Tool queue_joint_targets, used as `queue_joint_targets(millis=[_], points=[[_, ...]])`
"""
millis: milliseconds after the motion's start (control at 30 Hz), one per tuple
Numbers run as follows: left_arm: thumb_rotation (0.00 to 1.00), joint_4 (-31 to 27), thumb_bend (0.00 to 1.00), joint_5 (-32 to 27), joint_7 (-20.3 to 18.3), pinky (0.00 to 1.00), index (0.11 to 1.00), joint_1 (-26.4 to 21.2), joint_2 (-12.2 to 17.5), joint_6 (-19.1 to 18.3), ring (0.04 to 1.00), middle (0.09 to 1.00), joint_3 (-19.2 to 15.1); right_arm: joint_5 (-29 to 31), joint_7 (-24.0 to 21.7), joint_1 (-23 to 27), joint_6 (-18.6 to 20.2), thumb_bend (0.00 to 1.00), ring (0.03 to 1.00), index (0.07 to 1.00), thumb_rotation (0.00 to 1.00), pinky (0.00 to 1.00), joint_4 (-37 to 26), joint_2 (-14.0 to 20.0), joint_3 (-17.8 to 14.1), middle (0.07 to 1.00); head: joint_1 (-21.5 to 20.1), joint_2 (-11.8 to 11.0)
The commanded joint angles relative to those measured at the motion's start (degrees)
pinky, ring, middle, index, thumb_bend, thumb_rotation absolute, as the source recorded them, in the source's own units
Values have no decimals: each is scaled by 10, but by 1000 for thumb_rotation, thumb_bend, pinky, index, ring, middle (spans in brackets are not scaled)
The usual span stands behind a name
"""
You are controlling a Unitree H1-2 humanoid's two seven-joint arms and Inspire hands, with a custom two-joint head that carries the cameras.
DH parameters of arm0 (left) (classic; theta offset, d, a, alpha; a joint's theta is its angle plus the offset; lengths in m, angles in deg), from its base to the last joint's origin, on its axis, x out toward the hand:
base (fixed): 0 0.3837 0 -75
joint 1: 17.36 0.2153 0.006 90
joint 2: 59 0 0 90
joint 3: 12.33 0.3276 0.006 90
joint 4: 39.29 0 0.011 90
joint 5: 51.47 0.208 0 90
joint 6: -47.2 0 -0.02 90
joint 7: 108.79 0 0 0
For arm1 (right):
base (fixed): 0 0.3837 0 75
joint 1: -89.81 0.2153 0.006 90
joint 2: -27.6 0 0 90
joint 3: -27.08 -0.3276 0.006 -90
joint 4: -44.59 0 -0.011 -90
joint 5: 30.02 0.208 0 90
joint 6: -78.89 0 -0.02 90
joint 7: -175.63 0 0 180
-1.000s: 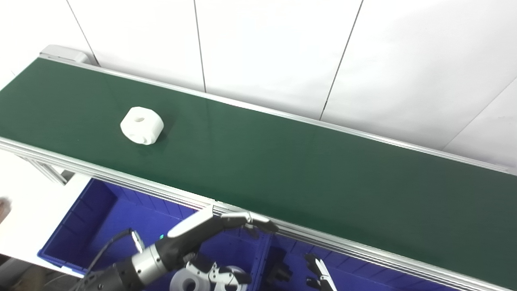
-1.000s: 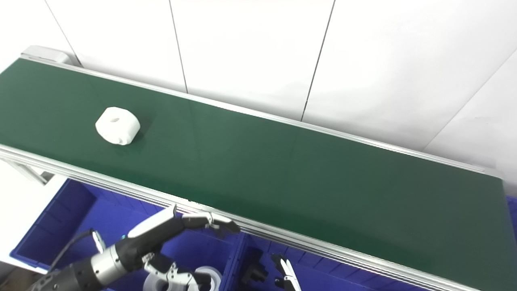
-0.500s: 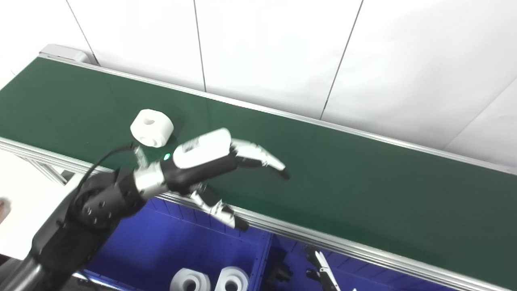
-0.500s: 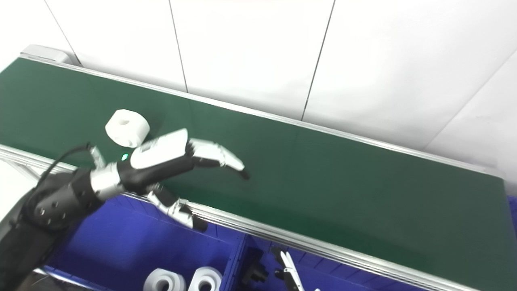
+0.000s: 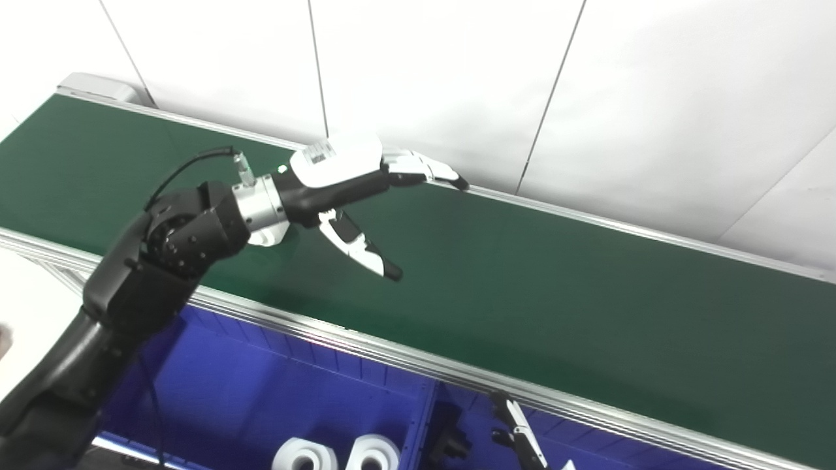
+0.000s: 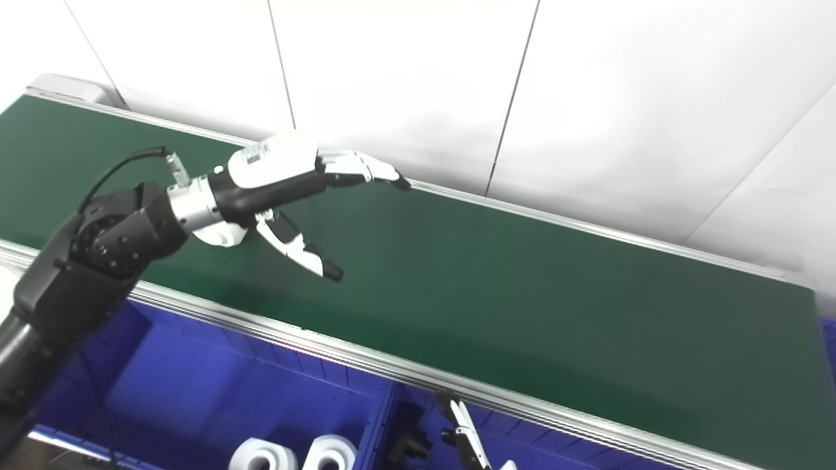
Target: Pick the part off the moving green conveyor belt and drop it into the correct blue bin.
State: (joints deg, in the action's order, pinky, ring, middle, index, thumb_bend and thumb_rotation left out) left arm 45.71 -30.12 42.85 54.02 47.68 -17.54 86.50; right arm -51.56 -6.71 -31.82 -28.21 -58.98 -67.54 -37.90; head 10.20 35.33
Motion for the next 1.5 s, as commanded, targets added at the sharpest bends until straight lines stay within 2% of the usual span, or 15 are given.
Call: queue_joint_targets(millis=[0, 67, 133, 233, 267, 533, 833, 1033, 1200, 1467], points=[[413, 18, 735, 12, 35, 696, 868, -30, 21, 16, 802, 852, 4, -4, 5, -5, -30, 264, 938, 952, 792, 832, -8, -5, 1, 982, -1, -1], [350, 53, 732, 28, 53, 691, 863, -39, 23, 16, 802, 846, 14, -7, 7, -5, -31, 264, 934, 948, 809, 825, -9, -6, 1, 977, -2, 0], [343, 88, 731, 38, 69, 696, 864, -47, 24, 16, 814, 851, 26, -8, 8, -5, -32, 264, 934, 946, 815, 827, -9, -7, 0, 977, -2, -1], [354, 130, 734, 50, 97, 707, 867, -60, 31, 16, 830, 860, 51, -5, 5, -5, -28, 269, 936, 947, 825, 832, -10, -6, -1, 979, -2, 0], [404, 142, 734, 55, 107, 718, 871, -64, 34, 16, 838, 865, 59, -4, 5, -5, -27, 274, 938, 948, 831, 831, -11, -6, -1, 980, -2, 0], [424, 254, 710, 59, 134, 757, 857, -95, 36, 17, 850, 862, 90, -4, 5, -1, -29, 276, 932, 942, 851, 829, -8, -6, -5, 975, -5, 0], [451, 337, 755, 29, 144, 776, 878, -119, 41, 16, 862, 888, 124, -4, 1, 3, -24, 294, 923, 943, 870, 819, -10, -5, -6, 973, -5, 0], [457, 361, 769, 23, 152, 791, 881, -122, 43, 16, 868, 891, 141, 2, -1, 3, -26, 279, 919, 935, 841, 813, -11, -4, -6, 968, -5, 2], [507, 367, 784, 24, 159, 798, 882, -114, 46, 16, 871, 891, 152, 2, -3, -1, -20, 281, 919, 934, 825, 814, -16, -3, -6, 967, -5, 5], [503, 354, 834, 27, 139, 821, 896, -94, 46, 16, 892, 909, 136, -1, -3, -3, -20, 274, 915, 928, 827, 808, -21, -2, -6, 965, -3, 10]])
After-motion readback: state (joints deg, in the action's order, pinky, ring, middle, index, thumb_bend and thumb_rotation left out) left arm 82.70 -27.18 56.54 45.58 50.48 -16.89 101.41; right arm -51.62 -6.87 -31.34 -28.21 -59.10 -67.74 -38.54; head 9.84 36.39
